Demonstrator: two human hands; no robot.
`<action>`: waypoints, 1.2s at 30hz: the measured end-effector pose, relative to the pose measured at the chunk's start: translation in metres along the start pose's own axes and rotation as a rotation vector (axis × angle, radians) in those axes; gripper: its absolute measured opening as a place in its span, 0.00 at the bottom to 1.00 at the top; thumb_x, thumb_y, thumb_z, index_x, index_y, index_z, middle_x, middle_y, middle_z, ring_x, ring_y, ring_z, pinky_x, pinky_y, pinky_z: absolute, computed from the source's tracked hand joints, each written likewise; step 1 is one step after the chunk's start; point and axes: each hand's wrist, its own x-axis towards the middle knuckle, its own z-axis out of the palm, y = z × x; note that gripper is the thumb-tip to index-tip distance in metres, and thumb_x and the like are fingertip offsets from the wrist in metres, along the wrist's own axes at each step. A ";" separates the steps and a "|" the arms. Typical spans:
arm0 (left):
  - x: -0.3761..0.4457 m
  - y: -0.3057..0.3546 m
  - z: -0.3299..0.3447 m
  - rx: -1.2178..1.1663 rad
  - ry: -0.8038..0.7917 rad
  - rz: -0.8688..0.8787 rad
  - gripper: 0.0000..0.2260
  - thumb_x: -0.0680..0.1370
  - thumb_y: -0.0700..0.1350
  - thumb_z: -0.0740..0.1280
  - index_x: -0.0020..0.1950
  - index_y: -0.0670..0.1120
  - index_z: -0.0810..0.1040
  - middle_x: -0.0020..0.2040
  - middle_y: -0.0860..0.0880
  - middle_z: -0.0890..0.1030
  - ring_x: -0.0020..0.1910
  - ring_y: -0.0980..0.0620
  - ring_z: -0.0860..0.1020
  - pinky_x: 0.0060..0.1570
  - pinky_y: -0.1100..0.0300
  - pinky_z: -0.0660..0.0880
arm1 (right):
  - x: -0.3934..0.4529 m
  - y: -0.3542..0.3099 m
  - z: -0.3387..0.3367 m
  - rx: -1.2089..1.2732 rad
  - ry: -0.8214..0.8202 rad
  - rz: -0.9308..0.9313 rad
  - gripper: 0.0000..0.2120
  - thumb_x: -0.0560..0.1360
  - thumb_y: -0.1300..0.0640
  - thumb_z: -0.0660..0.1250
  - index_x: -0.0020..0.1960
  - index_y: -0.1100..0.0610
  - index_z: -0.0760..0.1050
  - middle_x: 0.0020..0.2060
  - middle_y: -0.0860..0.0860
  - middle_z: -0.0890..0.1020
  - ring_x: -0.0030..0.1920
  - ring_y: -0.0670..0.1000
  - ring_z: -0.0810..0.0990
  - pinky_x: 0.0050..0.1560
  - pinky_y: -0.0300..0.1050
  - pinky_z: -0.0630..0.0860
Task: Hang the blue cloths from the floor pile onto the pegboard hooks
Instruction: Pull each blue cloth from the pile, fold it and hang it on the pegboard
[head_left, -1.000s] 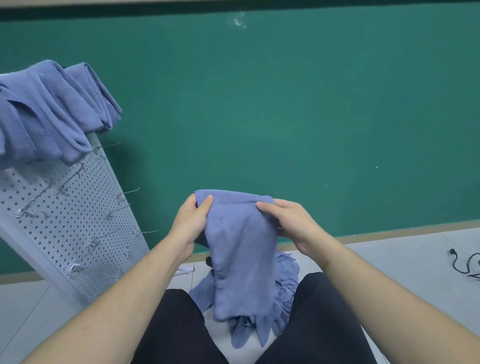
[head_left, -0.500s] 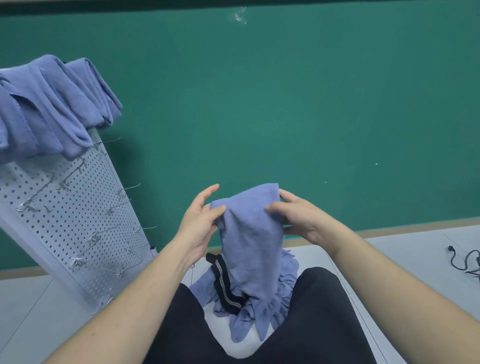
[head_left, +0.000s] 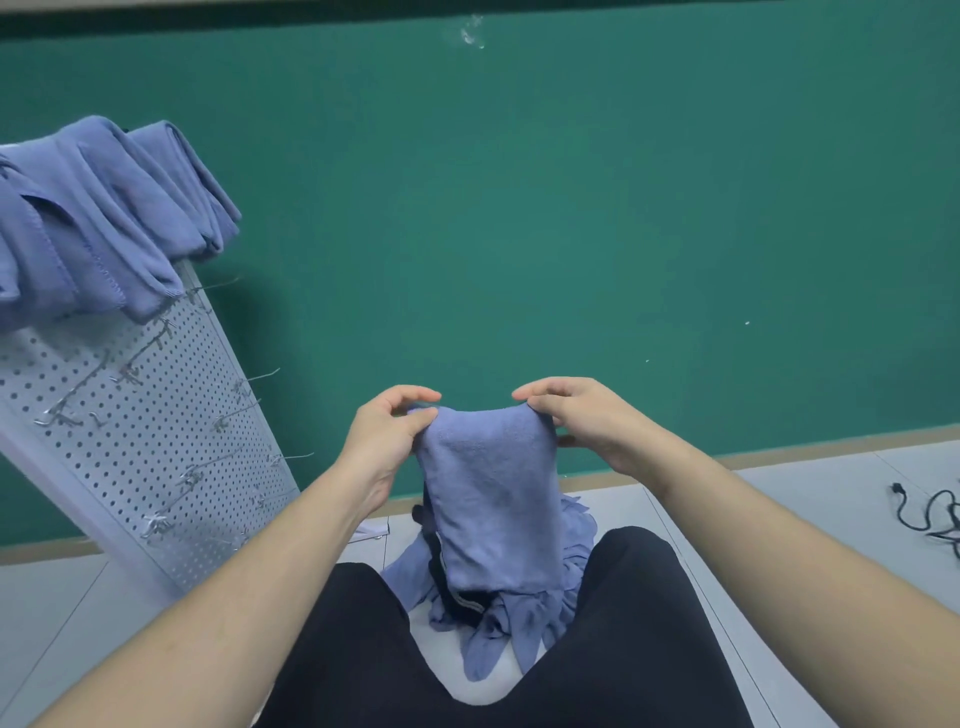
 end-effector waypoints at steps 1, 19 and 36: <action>0.000 0.001 0.000 0.008 0.009 0.010 0.11 0.76 0.37 0.72 0.43 0.54 0.85 0.47 0.49 0.80 0.46 0.50 0.77 0.53 0.51 0.75 | 0.001 0.000 0.000 0.020 -0.007 0.011 0.12 0.81 0.59 0.62 0.55 0.50 0.83 0.51 0.47 0.84 0.48 0.45 0.80 0.55 0.45 0.79; -0.017 0.025 0.004 0.560 -0.314 0.106 0.13 0.74 0.36 0.72 0.48 0.54 0.87 0.46 0.60 0.86 0.50 0.61 0.83 0.54 0.65 0.77 | 0.004 -0.008 -0.010 -0.310 -0.168 0.040 0.11 0.75 0.48 0.70 0.47 0.56 0.83 0.45 0.54 0.83 0.43 0.47 0.77 0.55 0.48 0.80; 0.001 0.059 -0.010 0.779 -0.222 0.332 0.03 0.78 0.49 0.70 0.46 0.57 0.82 0.44 0.56 0.85 0.46 0.53 0.82 0.50 0.55 0.77 | 0.012 -0.029 -0.032 -0.412 -0.016 -0.104 0.12 0.74 0.44 0.73 0.48 0.53 0.83 0.49 0.50 0.85 0.46 0.47 0.77 0.47 0.42 0.72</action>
